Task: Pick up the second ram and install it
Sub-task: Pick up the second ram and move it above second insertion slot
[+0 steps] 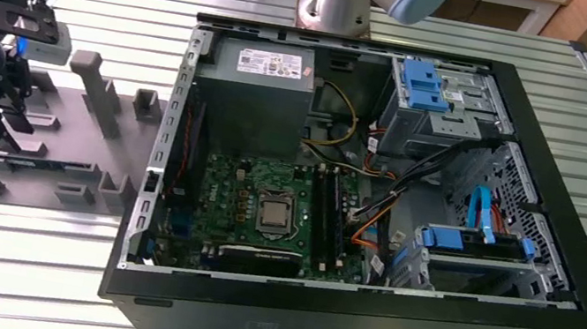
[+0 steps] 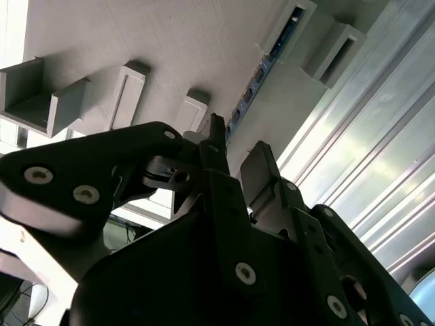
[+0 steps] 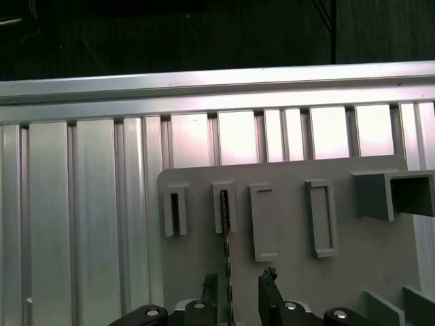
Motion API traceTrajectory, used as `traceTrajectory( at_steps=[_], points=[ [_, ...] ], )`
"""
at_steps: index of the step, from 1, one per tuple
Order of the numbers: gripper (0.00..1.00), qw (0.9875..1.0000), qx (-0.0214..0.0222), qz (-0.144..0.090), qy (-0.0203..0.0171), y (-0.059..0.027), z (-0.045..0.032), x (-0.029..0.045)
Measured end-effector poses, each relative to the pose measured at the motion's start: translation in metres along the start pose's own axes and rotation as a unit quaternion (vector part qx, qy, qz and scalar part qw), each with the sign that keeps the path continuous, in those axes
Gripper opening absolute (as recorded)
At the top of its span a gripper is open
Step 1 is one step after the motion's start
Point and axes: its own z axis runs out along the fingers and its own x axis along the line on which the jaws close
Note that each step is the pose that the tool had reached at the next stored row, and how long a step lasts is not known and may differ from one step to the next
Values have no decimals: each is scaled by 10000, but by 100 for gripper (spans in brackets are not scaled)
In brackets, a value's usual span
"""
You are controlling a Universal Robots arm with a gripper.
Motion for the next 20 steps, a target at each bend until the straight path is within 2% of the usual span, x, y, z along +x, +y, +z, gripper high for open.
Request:
traceTrajectory(
  at_steps=[6,20],
  points=[
    [37,10000,-1,-13,1,-1,31,2],
    [37,10000,-3,-65,3,-11,269,22]
  ],
)
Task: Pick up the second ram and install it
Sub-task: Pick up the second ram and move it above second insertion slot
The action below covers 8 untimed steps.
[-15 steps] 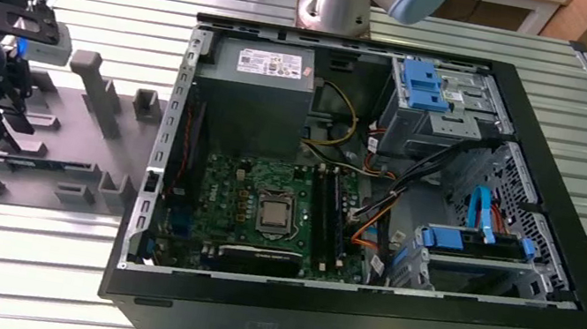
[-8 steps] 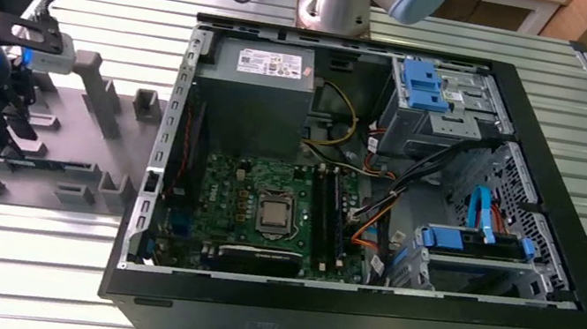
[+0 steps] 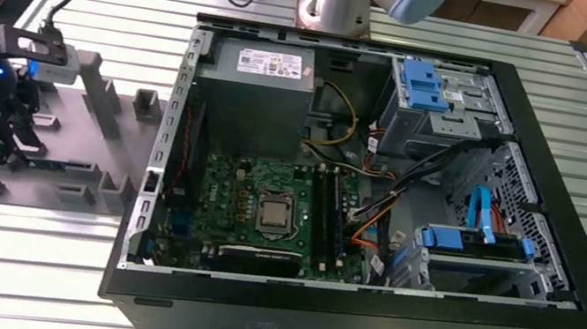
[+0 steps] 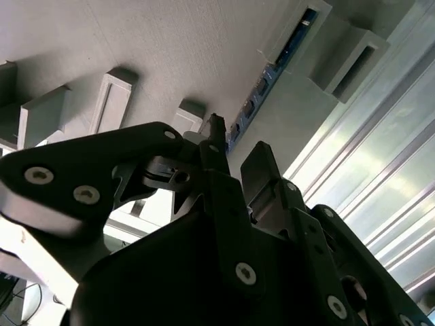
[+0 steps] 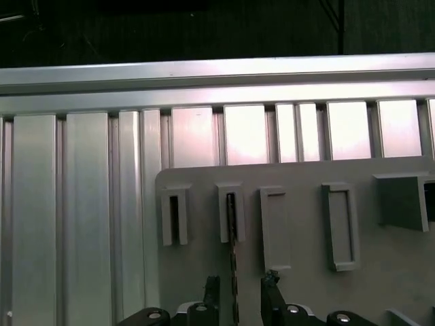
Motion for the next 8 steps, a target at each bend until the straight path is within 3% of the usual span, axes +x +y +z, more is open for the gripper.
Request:
traceTrajectory(
  at_steps=[8],
  points=[
    [37,10000,0,-2,0,-4,106,5]
  ],
)
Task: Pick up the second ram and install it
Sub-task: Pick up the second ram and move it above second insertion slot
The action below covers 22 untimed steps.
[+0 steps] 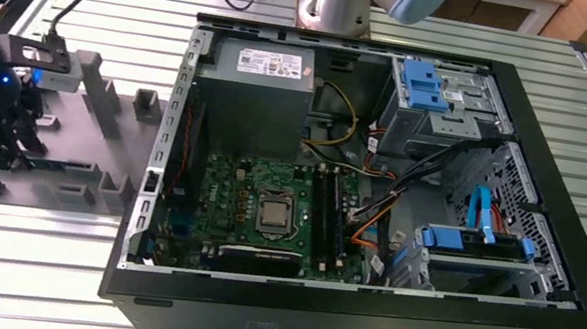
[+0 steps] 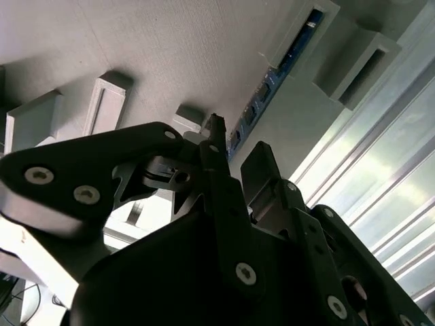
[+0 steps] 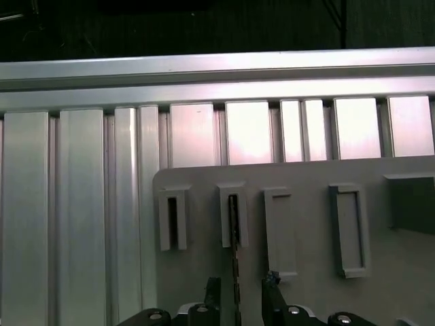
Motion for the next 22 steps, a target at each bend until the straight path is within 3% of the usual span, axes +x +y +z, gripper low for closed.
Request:
traceTrajectory(
  at_steps=[5,9,10,18,20,22],
  points=[
    [37,10000,-1,-14,0,-3,73,6],
    [36,10000,-1,-15,1,-3,76,7],
    [29,10000,0,-15,0,-3,78,7],
    [29,10000,-1,-15,1,-10,96,7],
    [21,10000,-1,-15,0,-10,98,7],
    [21,10000,-1,-15,0,-10,100,7]
  ],
)
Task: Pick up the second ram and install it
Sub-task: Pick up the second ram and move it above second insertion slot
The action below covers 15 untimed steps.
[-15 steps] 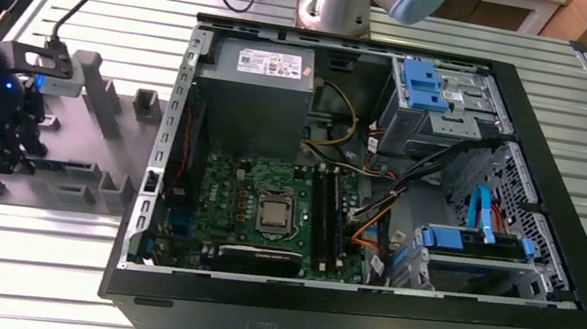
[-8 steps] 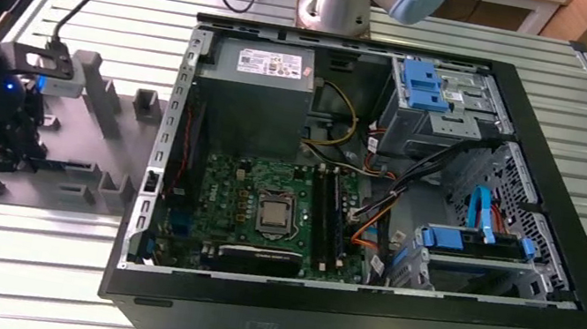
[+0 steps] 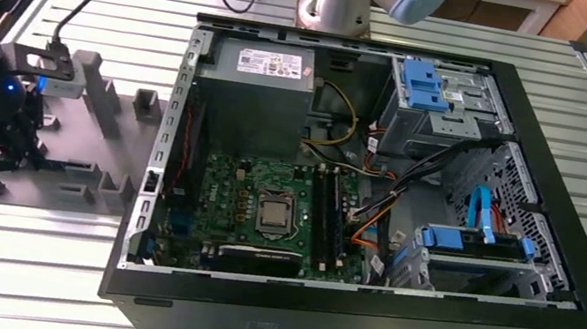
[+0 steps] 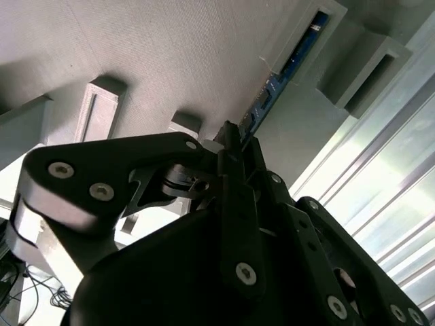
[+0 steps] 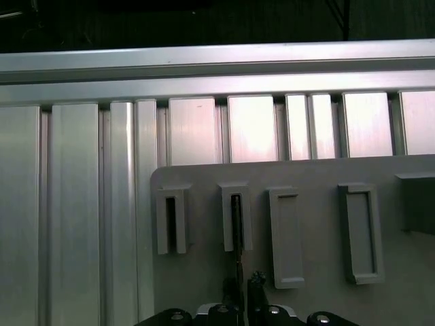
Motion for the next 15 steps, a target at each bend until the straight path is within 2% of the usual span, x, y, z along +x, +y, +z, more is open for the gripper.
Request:
traceTrajectory(
  at_steps=[4,6,7,11,15],
  points=[
    [21,10000,0,0,0,0,1,0],
    [19,10000,0,0,0,0,1,0],
    [14,10000,0,0,0,0,1,0],
    [14,10000,0,-8,0,0,2,1],
    [14,9998,-10,-213,8,0,2,5]
  ],
)
